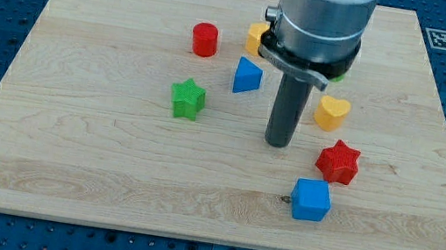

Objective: Move the red star right to the blue cube

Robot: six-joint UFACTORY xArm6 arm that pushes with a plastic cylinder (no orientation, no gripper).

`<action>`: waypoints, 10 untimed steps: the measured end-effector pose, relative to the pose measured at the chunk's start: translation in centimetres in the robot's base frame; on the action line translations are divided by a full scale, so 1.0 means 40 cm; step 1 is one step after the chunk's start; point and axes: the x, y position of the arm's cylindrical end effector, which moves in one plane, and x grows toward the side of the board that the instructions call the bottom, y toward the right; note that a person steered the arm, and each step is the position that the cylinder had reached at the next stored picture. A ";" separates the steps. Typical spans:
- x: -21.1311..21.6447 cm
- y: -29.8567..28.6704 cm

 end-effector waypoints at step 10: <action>0.026 0.215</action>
